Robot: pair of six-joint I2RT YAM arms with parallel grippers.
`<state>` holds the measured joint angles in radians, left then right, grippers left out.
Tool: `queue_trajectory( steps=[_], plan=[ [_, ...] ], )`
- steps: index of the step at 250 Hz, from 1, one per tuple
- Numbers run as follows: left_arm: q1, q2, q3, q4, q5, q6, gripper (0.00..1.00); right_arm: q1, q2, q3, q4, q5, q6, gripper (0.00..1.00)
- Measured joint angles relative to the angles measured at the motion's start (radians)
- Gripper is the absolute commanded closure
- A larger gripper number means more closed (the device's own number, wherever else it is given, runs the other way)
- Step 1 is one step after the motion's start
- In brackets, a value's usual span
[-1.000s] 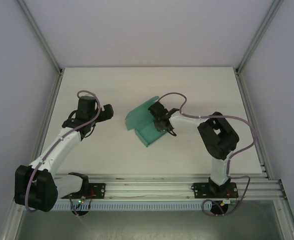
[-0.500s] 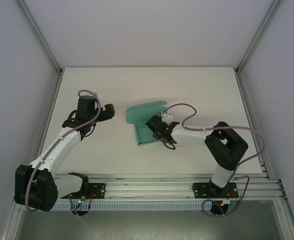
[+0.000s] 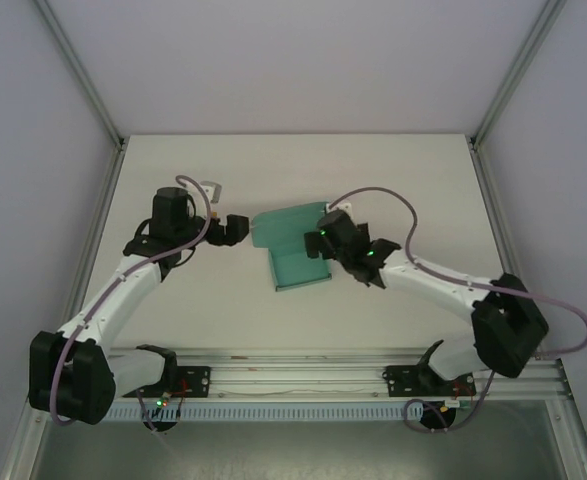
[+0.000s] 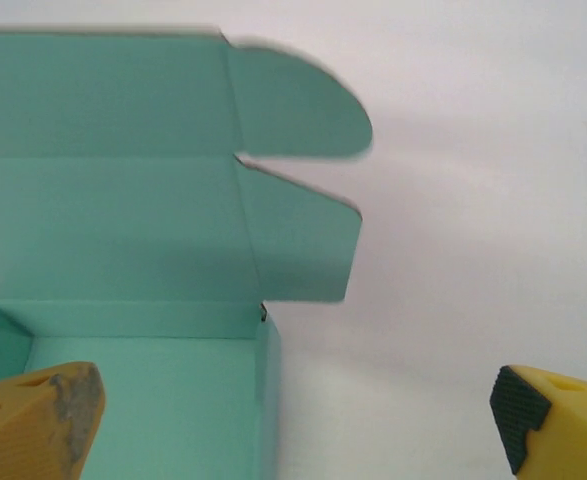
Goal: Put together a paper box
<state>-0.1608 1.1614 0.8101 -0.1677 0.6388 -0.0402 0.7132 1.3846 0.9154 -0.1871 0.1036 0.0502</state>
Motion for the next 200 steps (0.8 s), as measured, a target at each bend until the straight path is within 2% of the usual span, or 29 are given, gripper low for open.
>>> queue_trajectory(
  steps=[31,52,79,127,186,200],
  plan=[
    [-0.002,0.05,0.031,-0.042,0.137,0.145,0.0,-0.116,0.023,0.084,-0.061,-0.232,-0.273,0.0],
    [-0.003,0.133,0.095,-0.113,0.171,0.236,0.0,-0.164,0.094,0.2,-0.137,-0.356,-0.449,0.01],
    [-0.003,0.245,0.189,-0.201,0.185,0.325,0.02,-0.205,0.207,0.354,-0.233,-0.451,-0.617,0.07],
    [-0.015,0.397,0.34,-0.353,0.21,0.446,0.21,-0.254,0.416,0.582,-0.433,-0.573,-0.829,0.23],
    [-0.078,0.478,0.413,-0.45,0.175,0.517,0.61,-0.264,0.483,0.64,-0.585,-0.659,-0.95,0.35],
    [-0.085,0.486,0.415,-0.46,0.162,0.527,0.74,-0.264,0.483,0.64,-0.594,-0.665,-0.959,0.44]
  ],
)
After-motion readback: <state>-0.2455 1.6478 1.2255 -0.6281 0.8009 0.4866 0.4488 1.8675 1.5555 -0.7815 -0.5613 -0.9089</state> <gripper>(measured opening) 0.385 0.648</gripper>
